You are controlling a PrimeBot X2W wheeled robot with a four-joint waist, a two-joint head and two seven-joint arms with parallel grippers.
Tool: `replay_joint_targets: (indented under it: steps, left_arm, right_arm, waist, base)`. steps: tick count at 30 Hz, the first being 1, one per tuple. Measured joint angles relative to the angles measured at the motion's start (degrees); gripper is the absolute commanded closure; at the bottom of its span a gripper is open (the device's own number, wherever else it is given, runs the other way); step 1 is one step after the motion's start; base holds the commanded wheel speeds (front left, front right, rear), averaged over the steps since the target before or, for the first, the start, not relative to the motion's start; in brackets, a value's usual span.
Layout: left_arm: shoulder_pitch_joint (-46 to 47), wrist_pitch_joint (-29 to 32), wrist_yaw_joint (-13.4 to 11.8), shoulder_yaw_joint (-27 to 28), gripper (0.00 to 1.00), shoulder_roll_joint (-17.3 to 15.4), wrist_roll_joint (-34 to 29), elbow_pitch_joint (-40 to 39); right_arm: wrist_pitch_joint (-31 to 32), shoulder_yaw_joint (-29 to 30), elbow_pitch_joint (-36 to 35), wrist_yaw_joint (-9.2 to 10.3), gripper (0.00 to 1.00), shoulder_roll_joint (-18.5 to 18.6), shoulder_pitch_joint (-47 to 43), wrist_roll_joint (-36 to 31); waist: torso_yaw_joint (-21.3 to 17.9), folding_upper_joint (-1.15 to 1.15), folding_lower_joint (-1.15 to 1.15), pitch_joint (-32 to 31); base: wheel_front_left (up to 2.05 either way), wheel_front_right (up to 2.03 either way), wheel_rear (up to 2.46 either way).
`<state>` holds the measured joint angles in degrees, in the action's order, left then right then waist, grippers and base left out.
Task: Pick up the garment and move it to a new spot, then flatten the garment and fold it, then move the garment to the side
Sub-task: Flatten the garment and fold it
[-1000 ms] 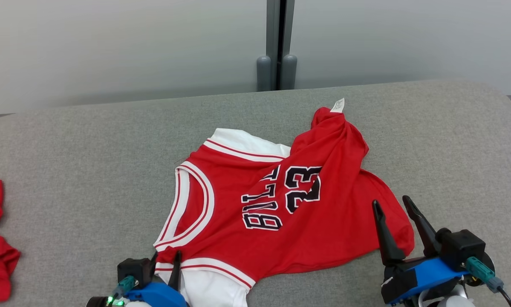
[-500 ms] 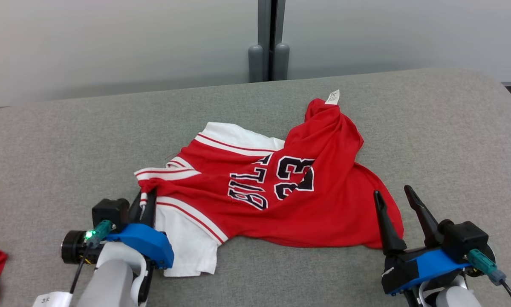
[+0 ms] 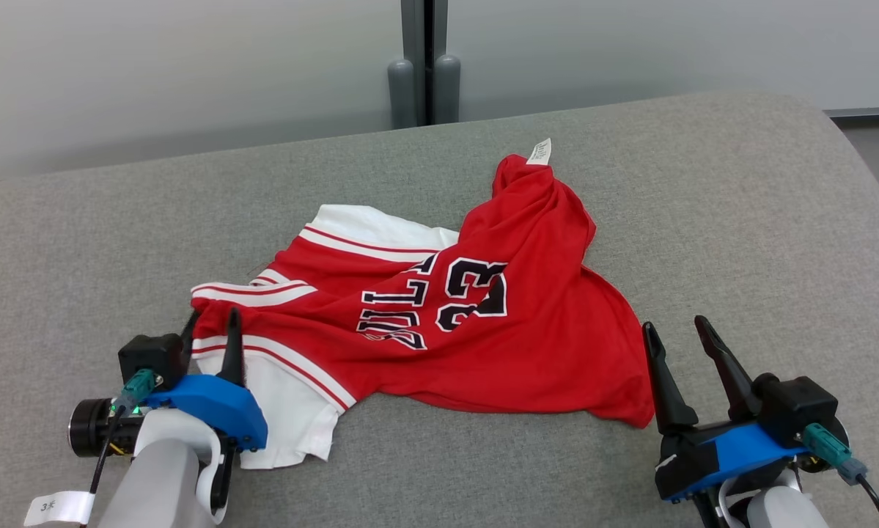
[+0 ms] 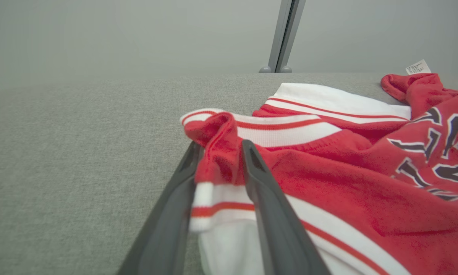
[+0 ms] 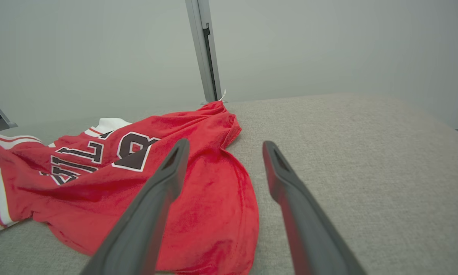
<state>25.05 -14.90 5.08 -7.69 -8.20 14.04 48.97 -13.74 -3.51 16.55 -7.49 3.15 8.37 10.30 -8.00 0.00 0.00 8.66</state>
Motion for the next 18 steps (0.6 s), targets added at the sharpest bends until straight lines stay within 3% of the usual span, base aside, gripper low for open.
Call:
replay_joint_targets:
  steps: [3, 11, 18]
  left_arm:
    - [-0.41, -0.04, -0.23, 0.7, 0.0, 0.2, -0.36, -2.92]
    - [-11.68, -0.1, -1.24, 5.03, 0.0, 2.18, -2.68, -21.98]
    - [-19.37, -0.12, -2.52, 7.24, 0.0, 3.52, -5.67, -32.9]
  right_arm:
    - [-0.21, 0.31, 0.43, 0.0, 0.0, 0.08, 0.04, 0.02]
    - [-0.56, 1.24, 1.01, 0.0, 0.0, 0.07, -0.6, 0.02]
    - [-0.82, 1.48, 0.76, 0.0, 0.0, -0.08, -2.16, 0.11]
  waist:
    - [0.27, 0.0, 0.0, -0.37]
    - [2.78, 0.0, 0.0, -3.54]
    - [4.56, 0.0, -0.01, -6.23]
  base:
    - [0.0, 0.0, 0.0]
    - [0.0, 0.0, 0.0]
    - [0.0, 0.0, 0.0]
